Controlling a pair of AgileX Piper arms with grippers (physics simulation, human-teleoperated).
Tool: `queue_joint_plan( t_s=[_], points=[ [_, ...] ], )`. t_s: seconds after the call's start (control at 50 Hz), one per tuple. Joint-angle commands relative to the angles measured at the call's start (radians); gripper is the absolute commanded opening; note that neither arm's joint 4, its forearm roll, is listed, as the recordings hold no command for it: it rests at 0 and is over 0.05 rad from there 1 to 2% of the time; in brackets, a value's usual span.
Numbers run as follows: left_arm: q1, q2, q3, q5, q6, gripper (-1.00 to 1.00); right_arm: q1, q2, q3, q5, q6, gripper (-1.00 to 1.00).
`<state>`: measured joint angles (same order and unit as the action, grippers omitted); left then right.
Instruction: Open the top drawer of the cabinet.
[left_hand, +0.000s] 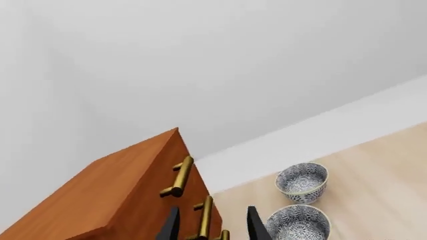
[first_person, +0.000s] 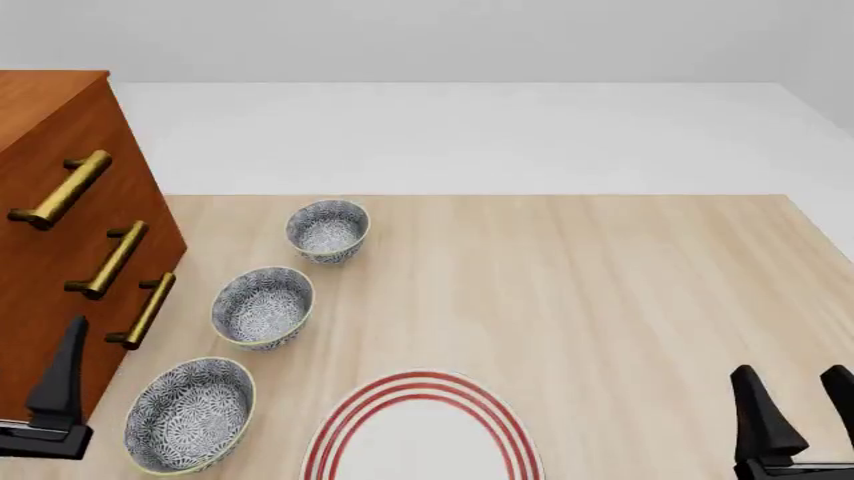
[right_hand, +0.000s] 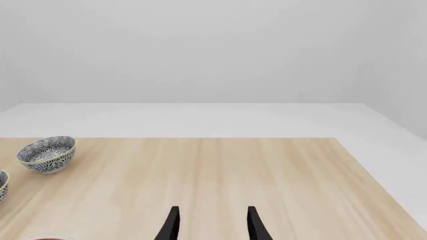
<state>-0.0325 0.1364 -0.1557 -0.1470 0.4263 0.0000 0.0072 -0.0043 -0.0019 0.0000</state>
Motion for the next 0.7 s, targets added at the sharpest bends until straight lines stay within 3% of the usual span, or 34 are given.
queue_joint_plan(
  t_s=[0.02, 0.06, 0.32, 0.38, 0.44, 0.56, 0.58, 0.7],
  points=[
    [-0.017, 0.018, -0.029, -0.025, 0.159, 1.00, 0.000, 0.000, 0.000, 0.000, 0.000, 1.00],
    [-0.027, 0.003, -0.024, -0.032, 0.209, 1.00, 0.000, 0.000, 0.000, 0.000, 0.000, 1.00],
    [-0.028, 0.080, -0.038, -0.083, 0.318, 1.00, 0.000, 0.000, 0.000, 0.000, 0.000, 1.00],
    [-0.045, 0.094, -0.008, -0.130, 0.415, 1.00, 0.000, 0.000, 0.000, 0.000, 0.000, 1.00],
    [-0.040, 0.095, -0.027, -0.112, 0.411, 1.00, 0.000, 0.000, 0.000, 0.000, 0.000, 1.00],
    [-0.033, 0.122, -0.045, -0.117, 0.461, 1.00, 0.000, 0.000, 0.000, 0.000, 0.000, 1.00],
    [-0.036, 0.134, -0.039, -0.131, 0.496, 1.00, 0.000, 0.000, 0.000, 0.000, 0.000, 1.00],
    [-0.031, 0.164, -0.047, -0.139, 0.525, 1.00, 0.000, 0.000, 0.000, 0.000, 0.000, 1.00]
  ],
)
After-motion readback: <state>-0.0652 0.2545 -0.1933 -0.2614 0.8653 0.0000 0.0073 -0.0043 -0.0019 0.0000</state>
